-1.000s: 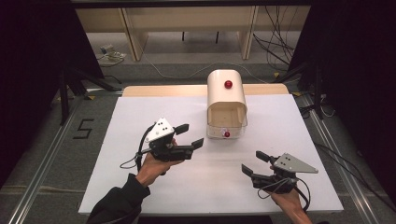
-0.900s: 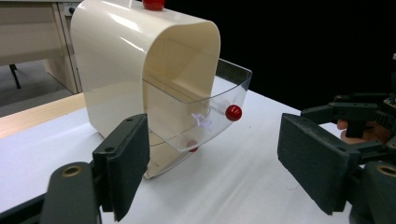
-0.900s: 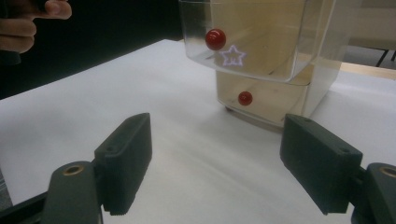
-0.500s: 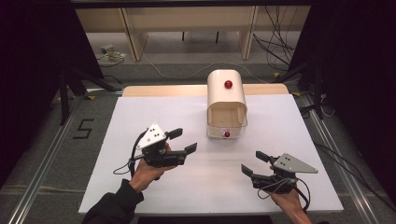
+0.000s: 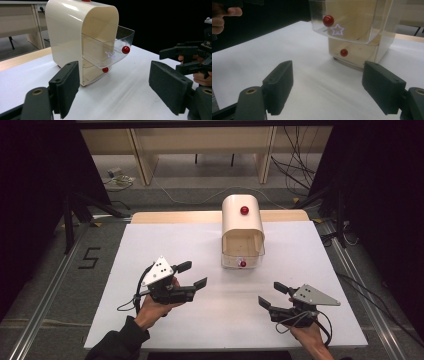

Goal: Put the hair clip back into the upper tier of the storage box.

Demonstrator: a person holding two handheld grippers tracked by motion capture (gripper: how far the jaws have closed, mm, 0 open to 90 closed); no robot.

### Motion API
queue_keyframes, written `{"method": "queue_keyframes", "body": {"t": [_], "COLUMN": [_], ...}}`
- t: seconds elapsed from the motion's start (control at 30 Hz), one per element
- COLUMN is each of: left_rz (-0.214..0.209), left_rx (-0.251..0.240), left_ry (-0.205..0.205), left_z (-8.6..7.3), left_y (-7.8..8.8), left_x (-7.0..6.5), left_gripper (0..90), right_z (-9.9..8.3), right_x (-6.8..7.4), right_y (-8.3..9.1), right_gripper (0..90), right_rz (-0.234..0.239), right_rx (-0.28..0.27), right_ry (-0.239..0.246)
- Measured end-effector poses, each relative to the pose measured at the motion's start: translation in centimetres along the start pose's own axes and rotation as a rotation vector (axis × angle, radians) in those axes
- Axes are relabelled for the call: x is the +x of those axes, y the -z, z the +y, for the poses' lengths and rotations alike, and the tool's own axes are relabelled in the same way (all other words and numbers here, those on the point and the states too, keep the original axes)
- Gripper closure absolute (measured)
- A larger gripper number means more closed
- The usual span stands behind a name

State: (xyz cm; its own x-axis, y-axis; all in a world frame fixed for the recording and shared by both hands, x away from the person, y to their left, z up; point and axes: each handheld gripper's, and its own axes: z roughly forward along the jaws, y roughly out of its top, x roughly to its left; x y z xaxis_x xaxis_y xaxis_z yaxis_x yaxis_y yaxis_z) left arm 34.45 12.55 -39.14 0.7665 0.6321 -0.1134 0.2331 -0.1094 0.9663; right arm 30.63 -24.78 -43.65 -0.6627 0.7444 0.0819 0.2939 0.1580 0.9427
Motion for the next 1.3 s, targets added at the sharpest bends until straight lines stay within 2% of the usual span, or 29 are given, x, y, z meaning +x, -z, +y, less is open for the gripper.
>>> {"method": "queue_keyframes", "body": {"t": [0.3, 0.87, 1.3], "left_rz": [0.012, 0.016, 0.016], "left_rx": [0.014, -0.011, -0.010], "left_ry": [-0.007, 0.006, -0.008], "left_z": [-0.6, -1.6, -2.3], "left_y": [0.3, 1.4, 2.1], "left_x": [0.2, 0.3, 0.2], "left_gripper": [21.3, 20.5, 20.5], "right_z": [0.0, 0.0, -0.1], "right_x": [0.0, 0.0, 0.0], "right_y": [0.0, 0.0, 0.0], "right_gripper": [26.0, 25.9, 26.0], "right_rz": [0.000, 0.002, -0.001], "right_rx": [0.001, 0.004, 0.006], "right_ry": [0.001, 0.000, 0.001]}}
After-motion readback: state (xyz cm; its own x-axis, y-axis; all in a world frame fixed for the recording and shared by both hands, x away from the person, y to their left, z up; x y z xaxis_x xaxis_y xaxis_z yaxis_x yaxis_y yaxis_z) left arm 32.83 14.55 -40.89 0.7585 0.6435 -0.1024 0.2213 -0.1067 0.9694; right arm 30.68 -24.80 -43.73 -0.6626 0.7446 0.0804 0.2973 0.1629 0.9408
